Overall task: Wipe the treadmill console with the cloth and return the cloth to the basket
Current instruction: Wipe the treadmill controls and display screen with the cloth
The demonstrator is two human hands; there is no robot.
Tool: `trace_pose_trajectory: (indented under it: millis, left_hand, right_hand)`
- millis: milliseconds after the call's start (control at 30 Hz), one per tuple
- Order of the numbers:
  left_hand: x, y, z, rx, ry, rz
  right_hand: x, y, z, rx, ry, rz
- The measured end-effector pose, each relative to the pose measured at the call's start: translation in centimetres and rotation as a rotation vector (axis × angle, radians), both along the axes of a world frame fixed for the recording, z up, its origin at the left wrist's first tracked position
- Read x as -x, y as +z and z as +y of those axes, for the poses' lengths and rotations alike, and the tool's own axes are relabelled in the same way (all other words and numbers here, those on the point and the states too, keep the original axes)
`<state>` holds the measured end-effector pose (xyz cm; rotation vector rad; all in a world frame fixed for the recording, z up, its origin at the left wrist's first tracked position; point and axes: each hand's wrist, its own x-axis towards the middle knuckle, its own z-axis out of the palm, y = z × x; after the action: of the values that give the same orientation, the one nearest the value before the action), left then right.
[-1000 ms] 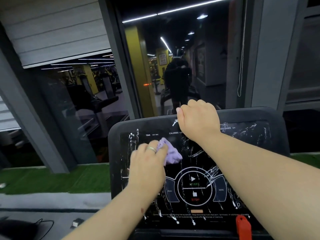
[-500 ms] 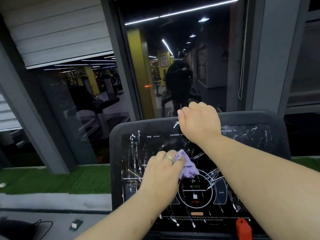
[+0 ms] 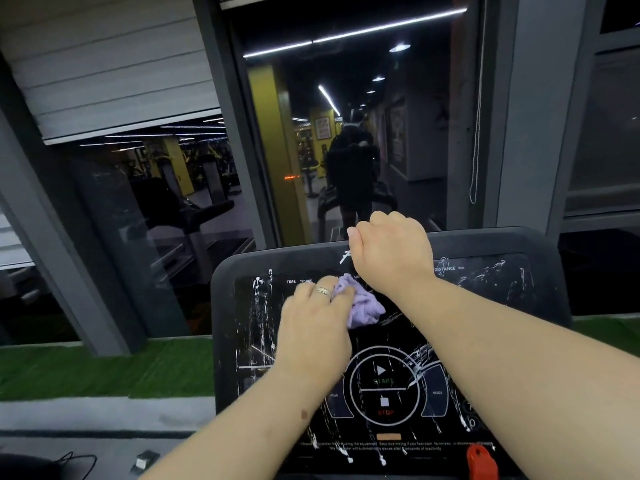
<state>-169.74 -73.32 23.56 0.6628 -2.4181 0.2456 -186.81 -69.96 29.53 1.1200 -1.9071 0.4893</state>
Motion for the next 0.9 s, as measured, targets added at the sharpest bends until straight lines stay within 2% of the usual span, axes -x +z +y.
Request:
trace_pose_trajectory:
  millis: [167,333,500,567,667,733,900]
  left_hand:
    - [-0.2,-2.1,2.3,0.087,-0.128,-0.151]
    - [0.4,0.4,0.0,0.046,0.005,0.004]
    - [-1.5,-3.6,2.4,0.125,-0.192,-0.252]
    - [-2.1,-2.3,0.5,0.158,-0.158,-0.216]
    - [-2.8,0.4,-3.2,0.059,0.014,0.001]
    - [-3.5,-0.1,-3.7,0.046,0.049,0.065]
    - [-5.1,-3.3,-1.8,0.117,-0.138,-0.134]
  right_hand:
    - [0.0,-0.1,0.0,0.015,0.013,0.01]
    - [-0.1,0.0,0.0,0.003,-0.001,0.013]
    - [-0.1,0.0,0.2,0.005,0.015,0.0]
    - [-0.1,-0.1,0.1,0.015,0.012,0.002]
    - [0.1,-0.2,-0.1,0.019,0.007,0.0]
    - [0.1,-0.2,-0.1,0.008,0.006,-0.003]
    - [0.0,-0.1,0.0,0.0,0.001,-0.004]
